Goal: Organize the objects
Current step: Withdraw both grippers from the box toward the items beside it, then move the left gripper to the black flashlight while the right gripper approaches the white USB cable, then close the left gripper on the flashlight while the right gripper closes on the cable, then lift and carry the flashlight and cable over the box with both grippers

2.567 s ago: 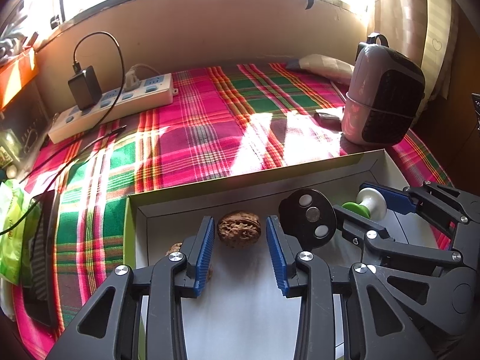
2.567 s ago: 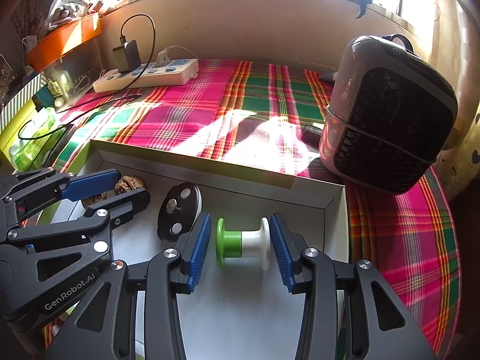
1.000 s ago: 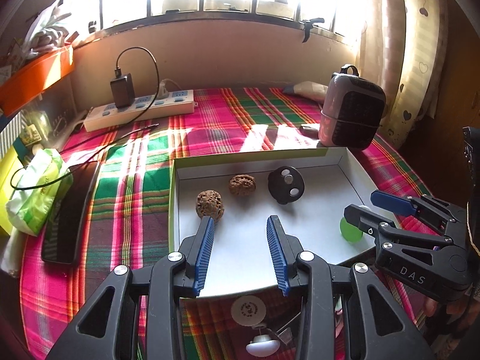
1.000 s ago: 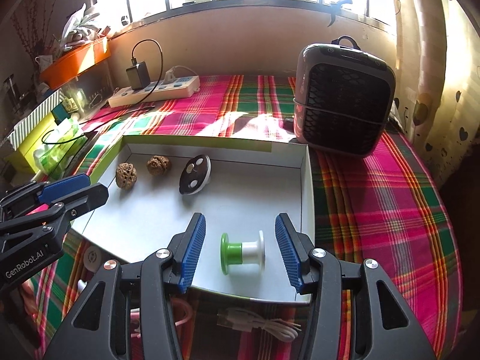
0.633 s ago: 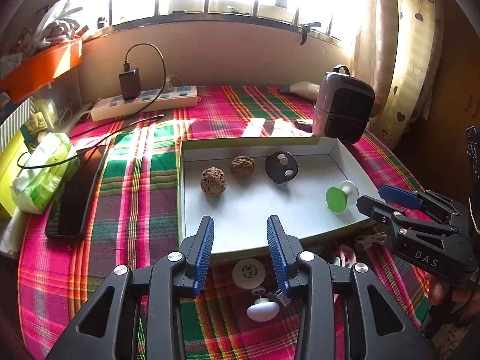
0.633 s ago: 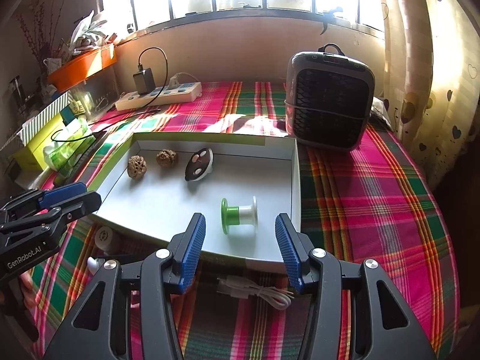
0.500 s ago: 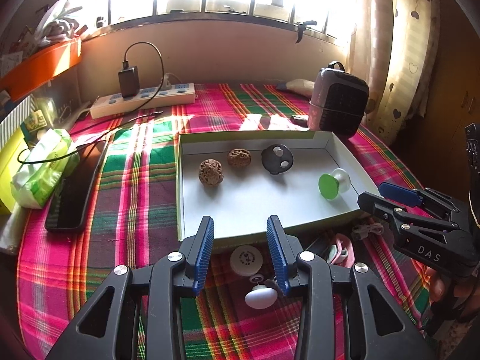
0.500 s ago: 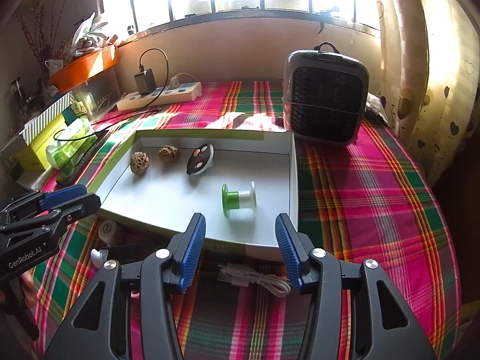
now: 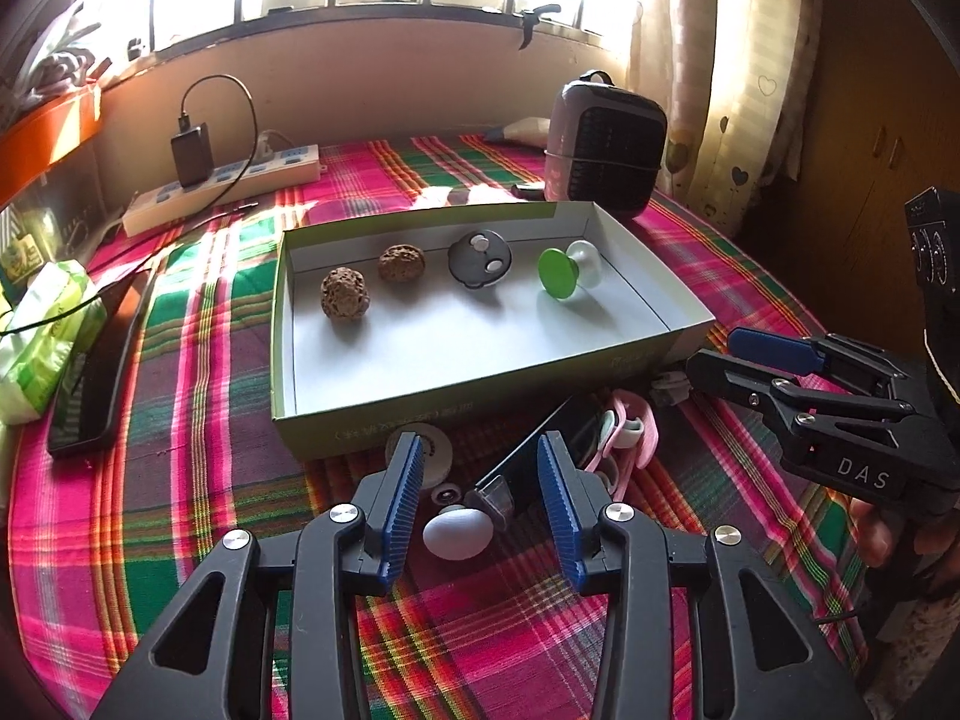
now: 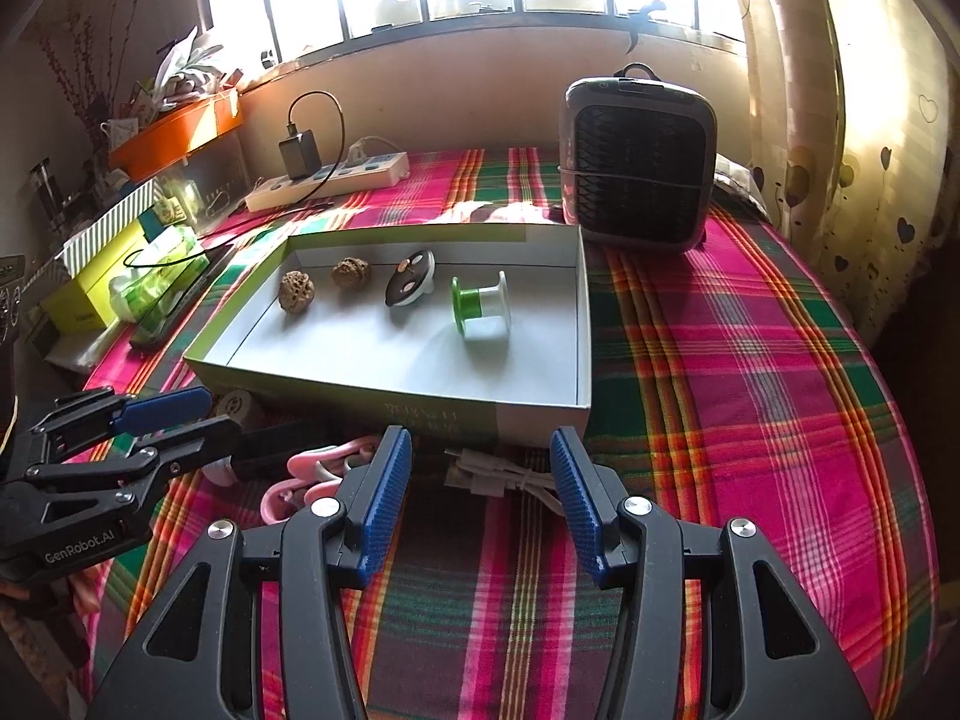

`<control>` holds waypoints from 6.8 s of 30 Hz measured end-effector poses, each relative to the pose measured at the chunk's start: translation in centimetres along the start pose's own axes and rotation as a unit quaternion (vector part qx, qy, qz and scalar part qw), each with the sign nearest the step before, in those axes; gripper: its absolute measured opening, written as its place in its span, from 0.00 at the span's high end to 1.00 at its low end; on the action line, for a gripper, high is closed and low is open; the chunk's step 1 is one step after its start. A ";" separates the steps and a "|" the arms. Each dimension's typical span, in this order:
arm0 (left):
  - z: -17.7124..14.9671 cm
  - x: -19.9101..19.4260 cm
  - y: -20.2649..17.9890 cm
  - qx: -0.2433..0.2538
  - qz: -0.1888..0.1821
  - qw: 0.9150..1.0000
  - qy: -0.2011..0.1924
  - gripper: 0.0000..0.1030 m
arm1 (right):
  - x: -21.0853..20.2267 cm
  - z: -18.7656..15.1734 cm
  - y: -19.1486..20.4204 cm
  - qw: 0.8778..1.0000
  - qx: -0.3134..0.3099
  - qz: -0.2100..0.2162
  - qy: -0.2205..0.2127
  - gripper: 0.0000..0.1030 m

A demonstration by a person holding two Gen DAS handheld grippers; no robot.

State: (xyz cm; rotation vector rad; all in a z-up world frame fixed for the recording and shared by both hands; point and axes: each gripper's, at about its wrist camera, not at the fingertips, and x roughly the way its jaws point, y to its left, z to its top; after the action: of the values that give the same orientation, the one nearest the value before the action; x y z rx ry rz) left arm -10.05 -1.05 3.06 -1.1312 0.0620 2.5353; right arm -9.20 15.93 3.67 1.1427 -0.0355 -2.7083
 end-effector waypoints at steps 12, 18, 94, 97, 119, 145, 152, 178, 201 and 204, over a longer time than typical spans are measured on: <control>0.3 1.4 -1.3 0.035 0.003 0.999 0.012 0.63 | 0.0 -0.4 -0.2 1.000 0.005 0.002 0.003 0.52; 0.1 1.9 -2.0 0.044 -0.011 0.999 0.022 0.63 | 0.0 -0.6 -0.4 1.000 0.009 0.004 0.005 0.52; 0.1 3.3 -2.7 -0.036 -0.019 0.997 0.066 0.64 | 1.4 -1.9 -2.7 0.990 -0.117 0.052 0.054 0.90; 0.0 3.2 -2.7 -0.034 -0.004 0.997 0.066 0.64 | 1.2 -1.7 -2.7 0.990 -0.120 0.060 0.049 0.90; 0.1 3.4 -2.2 -0.045 0.013 0.997 0.060 0.64 | 3.2 -0.9 -0.8 0.982 -0.168 0.070 0.059 0.74; 0.0 3.4 -2.1 -0.045 0.034 0.997 0.049 0.79 | 2.0 -1.8 -0.6 0.987 -0.135 0.065 0.055 0.89; -0.1 3.3 -2.1 -0.049 0.028 0.997 0.050 0.79 | 1.7 -1.9 -0.7 0.988 -0.127 0.069 0.054 0.89; -0.2 3.2 -2.1 -0.052 0.025 0.997 0.049 0.79 | 2.5 -1.6 1.1 0.985 -0.152 0.059 0.057 0.81; 1.9 0.5 -1.4 -0.056 0.022 0.998 0.016 0.79 | 0.0 0.5 0.7 0.991 -0.119 0.059 0.027 0.81; 2.6 0.3 -1.2 -0.053 0.025 0.998 0.010 0.80 | 0.1 1.3 0.7 0.991 -0.116 0.055 0.024 0.81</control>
State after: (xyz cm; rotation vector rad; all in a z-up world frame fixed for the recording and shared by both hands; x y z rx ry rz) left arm -11.65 0.62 4.73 -1.2089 -0.0415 2.5994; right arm -10.07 15.18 4.57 1.1027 0.2111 -2.5087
